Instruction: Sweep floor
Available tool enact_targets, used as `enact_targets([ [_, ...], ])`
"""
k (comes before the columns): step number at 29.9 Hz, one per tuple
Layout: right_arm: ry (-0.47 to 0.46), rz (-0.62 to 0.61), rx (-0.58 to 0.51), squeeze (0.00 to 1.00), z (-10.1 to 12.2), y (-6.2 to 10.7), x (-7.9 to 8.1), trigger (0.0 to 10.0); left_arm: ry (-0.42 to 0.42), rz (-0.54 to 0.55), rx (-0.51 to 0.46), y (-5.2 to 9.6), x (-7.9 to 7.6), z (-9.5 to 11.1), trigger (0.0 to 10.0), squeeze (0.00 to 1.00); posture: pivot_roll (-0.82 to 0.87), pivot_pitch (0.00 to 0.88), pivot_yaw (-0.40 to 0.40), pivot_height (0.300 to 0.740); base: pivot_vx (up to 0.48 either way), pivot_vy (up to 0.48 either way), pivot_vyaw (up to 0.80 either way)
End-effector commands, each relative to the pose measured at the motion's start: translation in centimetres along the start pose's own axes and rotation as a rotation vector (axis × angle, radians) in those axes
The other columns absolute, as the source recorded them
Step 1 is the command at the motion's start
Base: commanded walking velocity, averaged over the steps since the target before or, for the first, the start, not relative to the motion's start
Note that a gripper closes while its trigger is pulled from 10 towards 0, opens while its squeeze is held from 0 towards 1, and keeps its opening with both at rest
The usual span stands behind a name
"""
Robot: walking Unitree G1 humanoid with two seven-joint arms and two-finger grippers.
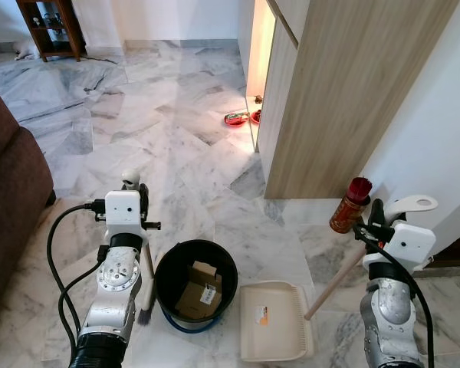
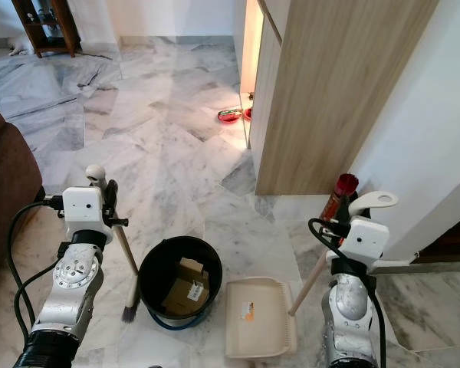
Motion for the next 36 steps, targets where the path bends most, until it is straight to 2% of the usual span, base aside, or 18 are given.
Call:
enact_targets([
  [1,-0.011,-0.012,-0.03,0.0,0.45,-0.22,-0.21,10.0,0.005,-0.019,-0.022,-0.03,-0.35,0.6,10.0,0.0,0.11,0.073,-0.013,0.74,0.0,0.0,0.0],
  [36,-0.01,0.002,-0.006,0.0,0.04,-0.25,0.28,10.0,-0.002,-0.029,-0.026,-0.3,-0.55,0.79,10.0,0.0,0.12,0.073,-0.009,0.74,0.0,0.0,0.0],
])
Point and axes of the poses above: a point about 5 cm out from each wrist's last joint towards the gripper, its own y axis pointing back from the gripper into the wrist, its own z axis along the axis of the wrist's last joint, x = y × z, the point moved 2 cm from there along -y, pointing out of the wrist towards the gripper, and after that the axes turned 11 degrees about y, right-handed, at the moved point
